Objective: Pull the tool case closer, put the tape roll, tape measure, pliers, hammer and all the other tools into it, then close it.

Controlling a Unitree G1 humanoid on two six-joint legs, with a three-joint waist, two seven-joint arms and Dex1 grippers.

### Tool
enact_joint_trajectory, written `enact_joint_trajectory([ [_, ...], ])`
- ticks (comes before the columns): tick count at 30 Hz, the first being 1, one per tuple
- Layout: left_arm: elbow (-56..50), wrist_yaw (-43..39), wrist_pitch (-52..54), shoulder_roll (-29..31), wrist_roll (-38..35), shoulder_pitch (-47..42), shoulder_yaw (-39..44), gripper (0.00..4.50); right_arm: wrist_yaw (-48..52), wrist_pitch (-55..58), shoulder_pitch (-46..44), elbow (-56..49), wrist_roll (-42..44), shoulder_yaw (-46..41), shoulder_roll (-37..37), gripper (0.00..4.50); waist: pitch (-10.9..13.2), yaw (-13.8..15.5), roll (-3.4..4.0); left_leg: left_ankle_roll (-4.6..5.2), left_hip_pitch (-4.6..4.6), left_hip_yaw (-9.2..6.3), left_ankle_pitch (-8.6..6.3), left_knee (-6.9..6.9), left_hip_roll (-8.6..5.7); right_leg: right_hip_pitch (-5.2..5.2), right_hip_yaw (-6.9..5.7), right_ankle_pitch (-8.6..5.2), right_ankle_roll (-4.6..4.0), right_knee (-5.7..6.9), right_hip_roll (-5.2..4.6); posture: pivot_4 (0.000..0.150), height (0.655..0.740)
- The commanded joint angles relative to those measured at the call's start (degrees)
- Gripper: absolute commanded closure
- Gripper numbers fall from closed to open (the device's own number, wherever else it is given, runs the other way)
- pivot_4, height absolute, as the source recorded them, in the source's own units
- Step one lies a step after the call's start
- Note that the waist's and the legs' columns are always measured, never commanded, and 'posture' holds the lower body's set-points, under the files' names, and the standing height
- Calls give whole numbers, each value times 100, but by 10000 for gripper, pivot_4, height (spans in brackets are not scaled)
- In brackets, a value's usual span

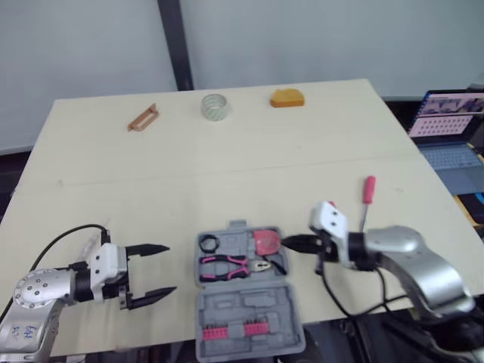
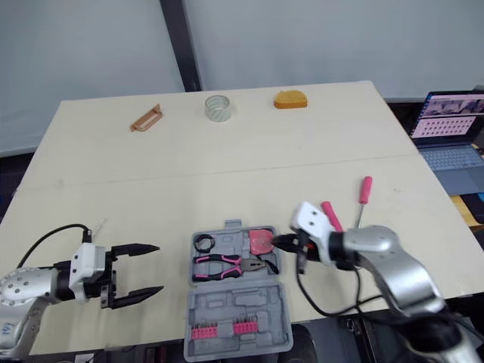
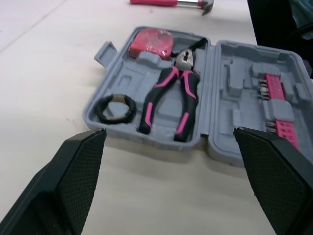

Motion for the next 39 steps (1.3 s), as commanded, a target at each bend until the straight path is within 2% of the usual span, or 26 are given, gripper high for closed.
enact_joint_trajectory([
  [1, -218, 84, 29, 21, -72, 249, 162, 0, 217, -87, 551, -483, 327, -493, -329, 27876, 5, -1, -3, 0, 1, 1, 0, 0, 0, 0, 1, 1, 1, -1, 0, 1500, 7400],
  [6, -301, 152, -207, -89, -76, 845, 384, 0, 183, -419, 1868, -605, 366, -1136, -449, 3371, 13, 8, -18, 1, 6, 3, -1, 1, 1, 8, 2, 2, 3, -4, 0, 1500, 7400],
  [7, -296, 164, -226, -101, -82, 899, 409, 0, 164, -480, 2002, -593, 354, -1175, -438, 245, 15, 18, -20, 2, 6, 3, -1, 4, 1, 9, 3, 5, 3, -4, 0, 1500, 7400],
  [12, -341, 489, -347, -187, 65, 897, 497, 0, -19, -707, 2102, -426, 233, -1140, -384, 245, 15, 20, -21, 2, 9, 2, -2, 10, 2, 13, 4, 7, 0, -22, 0, 1500, 7400],
  [16, -618, 758, 336, -54, -18, 832, 415, 0, -123, -623, 2064, -335, 223, -1225, -481, 245, 16, 23, -21, 3, 6, 2, -2, 8, 2, 14, 3, 8, 1, -12, 0, 1500, 7400],
  [19, -896, 1009, 824, 27, 27, 595, 234, 0, -198, -660, 1887, -238, 195, -1134, -472, 8414, 19, 40, -25, 4, 6, 2, -3, 9, 1, 14, 3, 9, 2, -12, 0, 1500, 7400],
  [20, -976, 1063, 993, 69, 58, 538, 153, 2483, -255, -666, 1793, -184, 153, -1045, -444, 13236, 19, 40, -25, 4, 7, 1, -3, 10, 2, 14, 3, 9, 2, -10, 0, 1500, 7400],
  [22, -1143, 1100, 1213, 164, 147, 435, -55, 9016, -361, -663, 1639, -82, 75, -859, -377, 23678, 18, 39, -24, 3, 9, 1, -2, 11, 2, 16, 4, 10, 1, -8, 0, 1500, 7400],
  [26, -1356, 1161, 1475, 249, 227, 390, -255, 28259, -467, -688, 1537, 4, -24, -648, -313, 43579, 20, 38, -22, 3, 2, 2, -3, 4, 2, 8, 2, 10, 1, -16, 1, 1500, 7400],
  [27, -1394, 1139, 1528, 284, 247, 394, -317, 33318, -523, -694, 1471, 39, -77, -550, -275, 45000, 20, 32, -22, 3, 2, 2, -3, 4, 2, 9, 2, 10, 1, -18, 1, 1500, 7400],
  [29, -1424, 1119, 1567, 326, 296, 408, -388, 41048, -631, -640, 1336, 72, -151, -374, -204, 45000, 22, 21, -23, 3, 2, 3, -3, 4, 1, 10, 2, 10, 1, -20, 1, 1500, 7400],
  [30, -1422, 1114, 1571, 345, 320, 415, -412, 43605, -700, -580, 1262, 89, -197, -281, -172, 45000, 22, 17, -23, 4, 2, 3, -3, 8, 1, 10, 3, 11, 2, -18, 1, 1500, 7400],
  [35, -1098, 1187, 1226, 319, 849, 351, -738, 44461, -996, -338, 886, 274, -505, 364, 8, 45000, 24, 18, -18, 3, 5, 3, -3, 9, 2, 10, 5, 11, 2, -12, 1, 1500, 7400],
  [39, -917, 1171, 1183, 203, 1008, 89, -1102, 44461, -1140, -262, 692, 371, -643, 708, 202, 45000, 24, 53, -18, 3, 0, 3, -3, 9, 1, 8, 3, 12, 2, -15, 1, 1500, 7400],
])
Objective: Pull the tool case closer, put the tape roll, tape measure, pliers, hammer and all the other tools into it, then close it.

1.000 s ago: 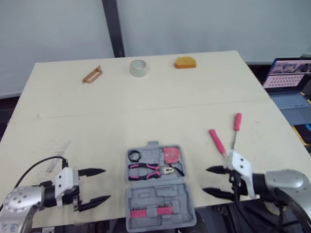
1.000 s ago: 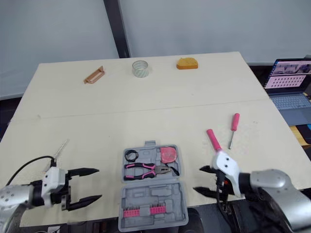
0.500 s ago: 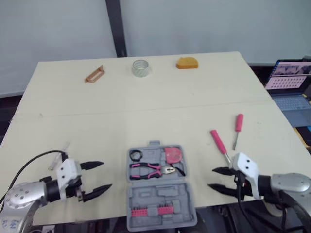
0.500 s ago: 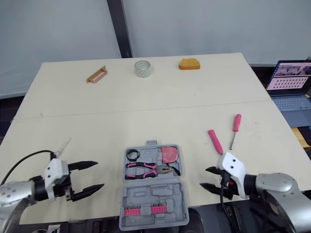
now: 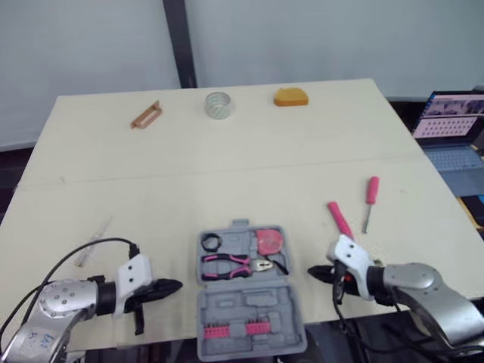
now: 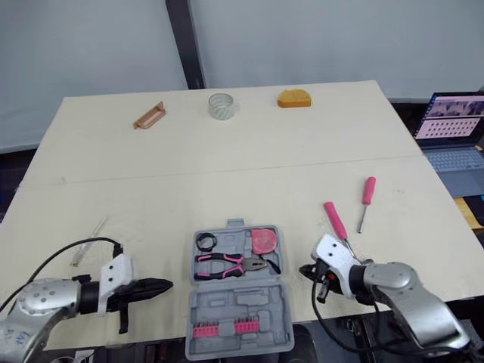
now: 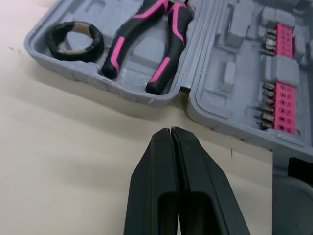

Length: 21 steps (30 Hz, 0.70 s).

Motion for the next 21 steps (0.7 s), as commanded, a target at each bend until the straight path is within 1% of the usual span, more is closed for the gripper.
enact_joint_trajectory([
  [1, 43, 11, -79, -74, 128, -159, -248, 44461, -139, 58, -76, -65, -92, 203, 101, 45000, 0, 16, 0, 0, 0, 0, 0, 1, 0, -1, 0, 0, 0, 2, 0, 1500, 7400],
  [9, 210, -44, -102, -41, 359, -385, -640, 44461, -131, 166, -55, -147, -102, 391, 140, 45000, 0, 57, 0, 0, 1, 0, 0, 3, 1, -1, 1, 0, 0, 7, 0, 1500, 7400],
  [16, 478, -4, -208, -190, 527, -626, -946, 44461, -114, 294, -25, -365, -29, 499, 203, 45000, 0, 96, 1, -1, 1, 0, 0, 5, 1, -2, 1, 0, 0, 12, 0, 1500, 7400],
  [21, 731, 80, -305, -399, 664, -854, -1154, 44461, -148, 319, -77, -350, -64, 595, 290, 45000, 0, 96, 1, 0, 2, 0, 0, 6, 0, -1, 1, 0, 0, 13, 0, 1500, 7400],
])
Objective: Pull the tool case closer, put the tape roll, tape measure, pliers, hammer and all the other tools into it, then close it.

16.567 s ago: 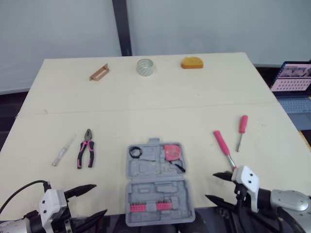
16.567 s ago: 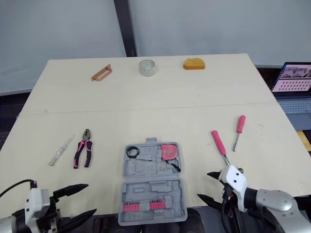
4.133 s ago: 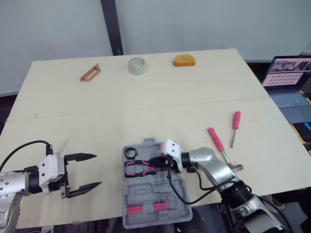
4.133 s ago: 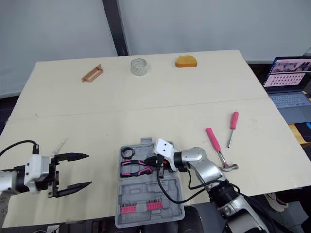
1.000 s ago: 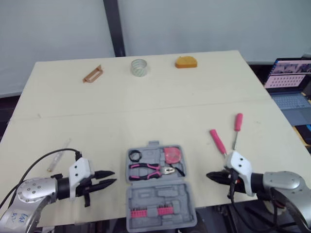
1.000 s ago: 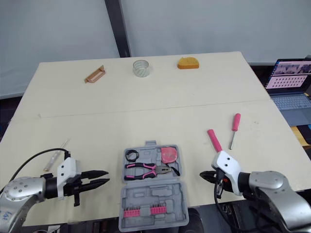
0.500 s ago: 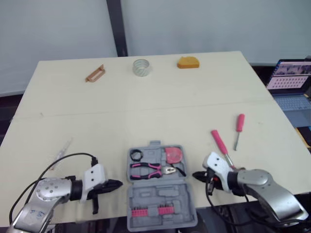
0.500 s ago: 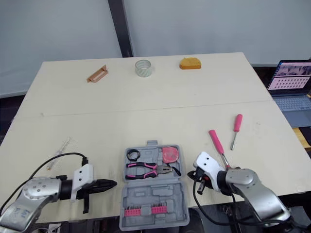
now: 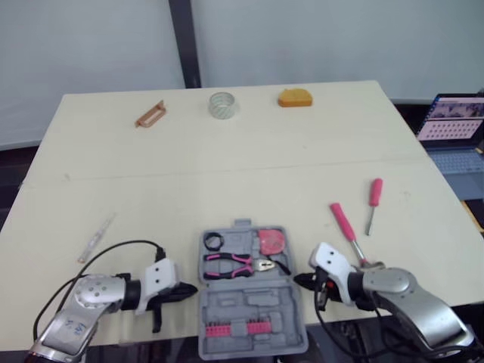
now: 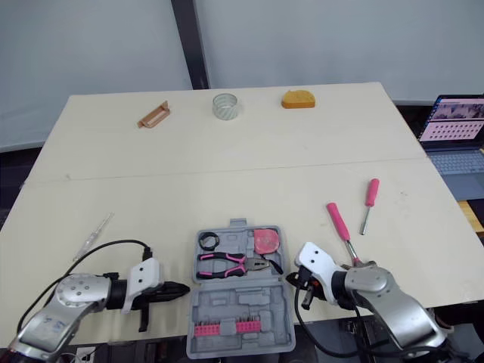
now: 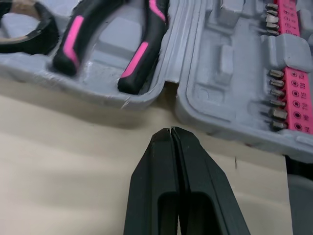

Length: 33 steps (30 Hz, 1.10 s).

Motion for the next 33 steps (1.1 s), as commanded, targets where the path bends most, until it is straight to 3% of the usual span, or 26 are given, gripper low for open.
enact_joint_trajectory([
  [1, 112, 72, -135, -131, 98, -118, -123, 44461, -52, 22, -24, -162, 56, 9, 48, 45000, 0, 0, 0, 0, 0, 0, 0, 1, 0, -2, 0, 0, 0, 3, 0, 1500, 7400],
  [33, 468, 230, -182, -777, 406, -669, -473, 44461, -155, 5, -378, 155, -82, 12, 297, 45000, -2, 17, 4, 1, 2, -1, 2, 11, 0, 4, 1, 2, 0, 9, -1, 1500, 7400],
])
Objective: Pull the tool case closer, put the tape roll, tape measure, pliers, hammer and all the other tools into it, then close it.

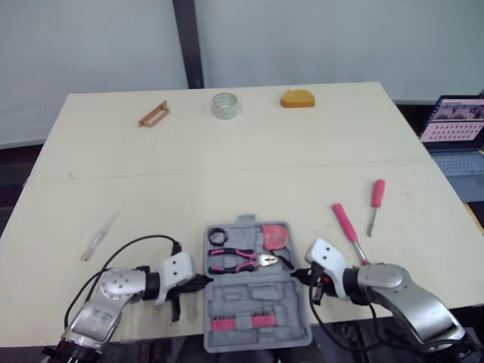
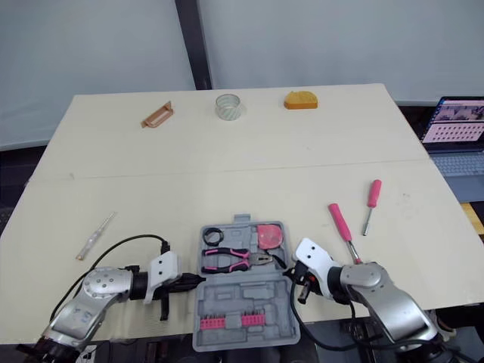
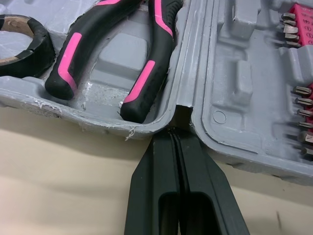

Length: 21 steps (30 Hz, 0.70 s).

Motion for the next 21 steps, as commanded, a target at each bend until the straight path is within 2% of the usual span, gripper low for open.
enact_joint_trajectory([
  [1, -42, 59, -21, -128, 15, -48, -155, 44461, -57, -61, -110, -51, 65, 11, 146, 45000, 0, -4, 0, 0, 0, 0, 0, 0, 0, 0, 0, 0, 0, 0, 0, 1500, 7400],
  [21, 289, 152, -24, -234, 21, -375, -17, 44461, -316, -62, -458, 280, -147, 22, 433, 45000, 0, -8, 0, 0, 0, 0, 1, 0, 0, -1, 0, 0, 0, 1, 0, 1500, 7400],
])
